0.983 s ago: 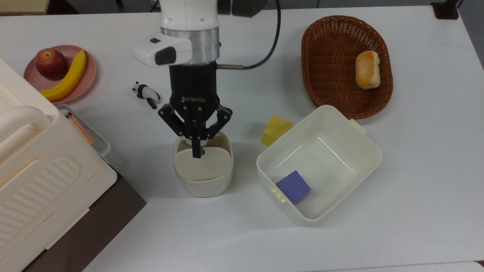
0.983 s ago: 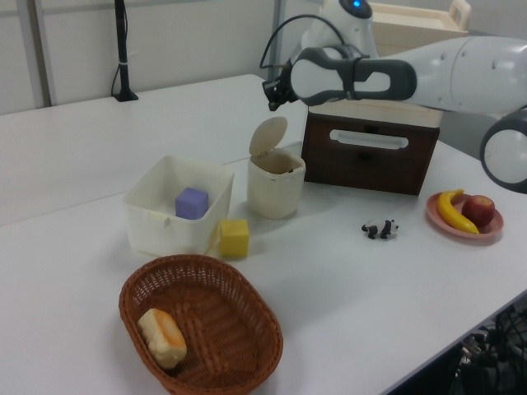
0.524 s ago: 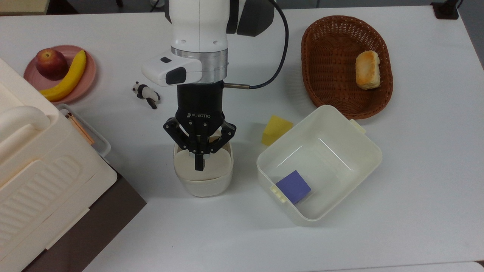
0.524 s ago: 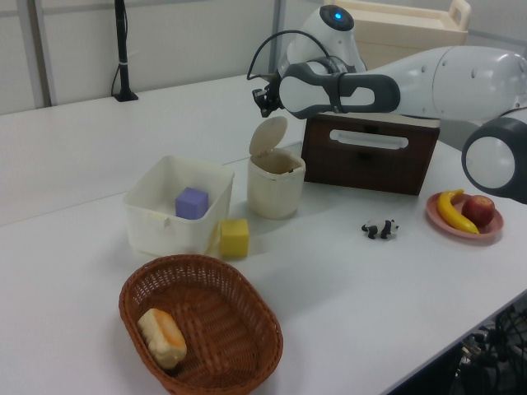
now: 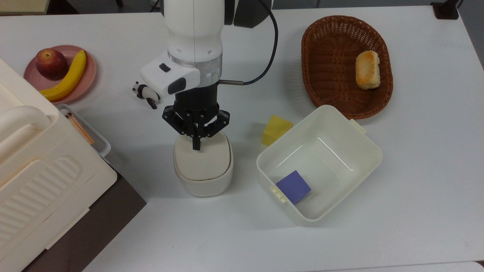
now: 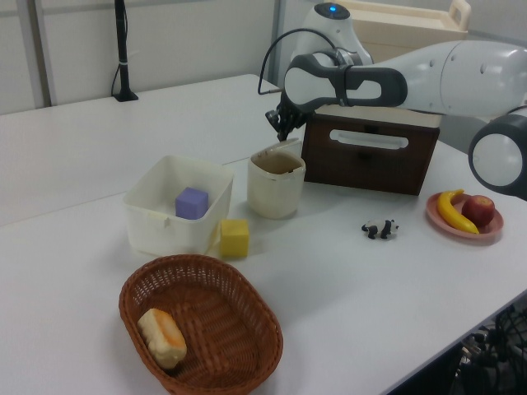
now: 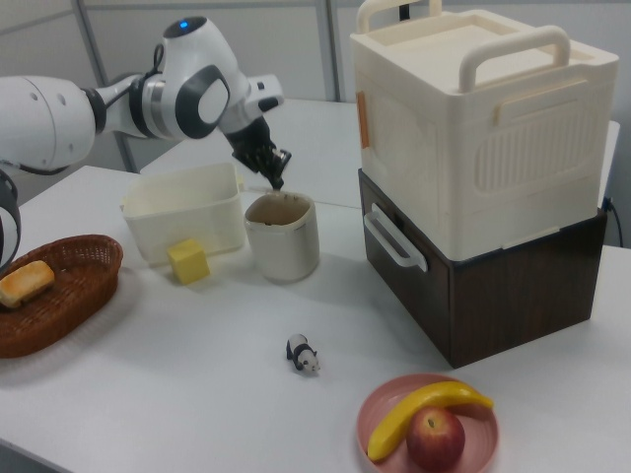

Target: Close the trash can

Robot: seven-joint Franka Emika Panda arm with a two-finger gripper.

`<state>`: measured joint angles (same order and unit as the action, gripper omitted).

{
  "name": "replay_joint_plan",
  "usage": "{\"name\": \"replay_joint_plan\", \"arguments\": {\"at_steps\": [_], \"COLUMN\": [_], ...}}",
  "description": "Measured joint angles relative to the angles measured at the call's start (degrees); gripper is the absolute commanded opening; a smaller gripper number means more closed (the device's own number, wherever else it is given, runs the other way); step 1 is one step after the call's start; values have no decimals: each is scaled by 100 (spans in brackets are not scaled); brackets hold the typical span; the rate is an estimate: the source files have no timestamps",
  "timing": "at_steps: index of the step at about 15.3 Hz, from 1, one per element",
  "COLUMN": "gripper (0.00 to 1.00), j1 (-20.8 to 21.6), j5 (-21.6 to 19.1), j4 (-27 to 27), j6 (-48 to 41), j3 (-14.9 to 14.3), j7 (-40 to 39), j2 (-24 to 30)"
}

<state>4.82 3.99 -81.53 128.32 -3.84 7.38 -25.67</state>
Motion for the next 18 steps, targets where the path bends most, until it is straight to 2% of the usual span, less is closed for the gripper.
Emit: {"name": "replay_joint_plan", "arguments": {"at_steps": [3, 10, 12, 14, 15, 18], "gripper": [0, 1, 8, 26, 38, 96], "j1": [17, 25, 21, 8, 2, -23], "j5": [0, 4, -17, -168, -236, -342], "j4": [-225, -218, -218, -218, -217, -214], "j6": [-15, 4, -11, -313, -529, -1256], "j3": [7, 6, 6, 6, 6, 4], "j7": [-16, -53, -53, -53, -52, -53], "j2": [-150, -199, -180, -105, -38, 282]}}
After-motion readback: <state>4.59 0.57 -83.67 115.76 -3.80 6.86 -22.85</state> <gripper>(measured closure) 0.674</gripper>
